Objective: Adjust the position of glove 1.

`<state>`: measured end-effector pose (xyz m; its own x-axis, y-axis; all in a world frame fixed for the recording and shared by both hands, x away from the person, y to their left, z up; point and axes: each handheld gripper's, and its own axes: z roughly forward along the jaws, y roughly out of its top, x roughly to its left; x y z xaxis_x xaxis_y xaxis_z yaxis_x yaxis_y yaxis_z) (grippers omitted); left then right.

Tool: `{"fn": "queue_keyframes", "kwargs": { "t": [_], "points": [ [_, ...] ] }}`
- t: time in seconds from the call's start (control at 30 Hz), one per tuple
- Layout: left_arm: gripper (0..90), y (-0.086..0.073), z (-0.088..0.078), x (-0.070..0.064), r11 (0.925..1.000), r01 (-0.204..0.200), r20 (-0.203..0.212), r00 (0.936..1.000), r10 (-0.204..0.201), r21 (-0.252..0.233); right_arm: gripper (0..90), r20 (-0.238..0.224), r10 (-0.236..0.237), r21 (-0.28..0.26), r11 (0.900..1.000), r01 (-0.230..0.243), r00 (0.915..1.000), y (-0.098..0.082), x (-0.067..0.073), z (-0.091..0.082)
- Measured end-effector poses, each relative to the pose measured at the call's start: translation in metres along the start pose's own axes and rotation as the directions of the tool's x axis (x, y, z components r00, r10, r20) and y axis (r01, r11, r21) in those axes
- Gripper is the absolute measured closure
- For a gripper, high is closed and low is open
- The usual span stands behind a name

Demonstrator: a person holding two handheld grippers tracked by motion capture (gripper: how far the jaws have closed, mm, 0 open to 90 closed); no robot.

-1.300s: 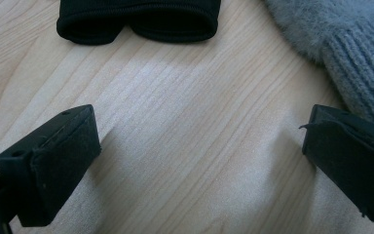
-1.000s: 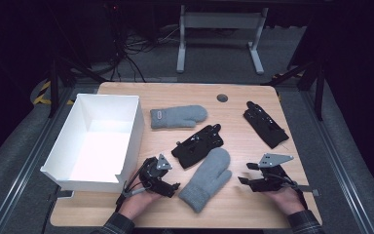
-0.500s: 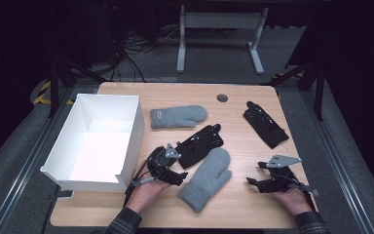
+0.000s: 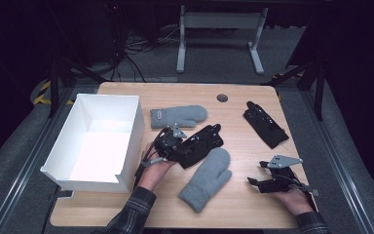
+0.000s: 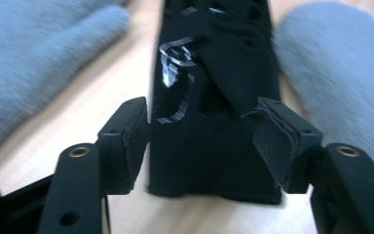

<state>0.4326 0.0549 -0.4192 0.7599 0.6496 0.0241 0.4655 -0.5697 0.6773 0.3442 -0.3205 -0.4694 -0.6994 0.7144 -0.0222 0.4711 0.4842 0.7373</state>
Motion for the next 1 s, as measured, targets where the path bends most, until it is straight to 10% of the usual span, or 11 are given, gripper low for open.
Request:
{"fn": "queue_keyframes", "kwargs": {
  "t": [0.47,1.0],
  "points": [
    [51.5,0.028,0.028,0.054,0.9997,0.02,-0.158,0.9873,-0.017,0.017,18.3,-0.003,0.005,-0.004,1.0,-0.005,1.0,0.0,-0.001,0.0],
    [89.7,0.032,0.052,0.101,0.9869,0.146,-0.188,0.9733,-0.132,0.067,18.8,-0.001,0.006,-0.005,1.0,-0.006,1.0,0.0,-0.001,0.0]
  ]
}}
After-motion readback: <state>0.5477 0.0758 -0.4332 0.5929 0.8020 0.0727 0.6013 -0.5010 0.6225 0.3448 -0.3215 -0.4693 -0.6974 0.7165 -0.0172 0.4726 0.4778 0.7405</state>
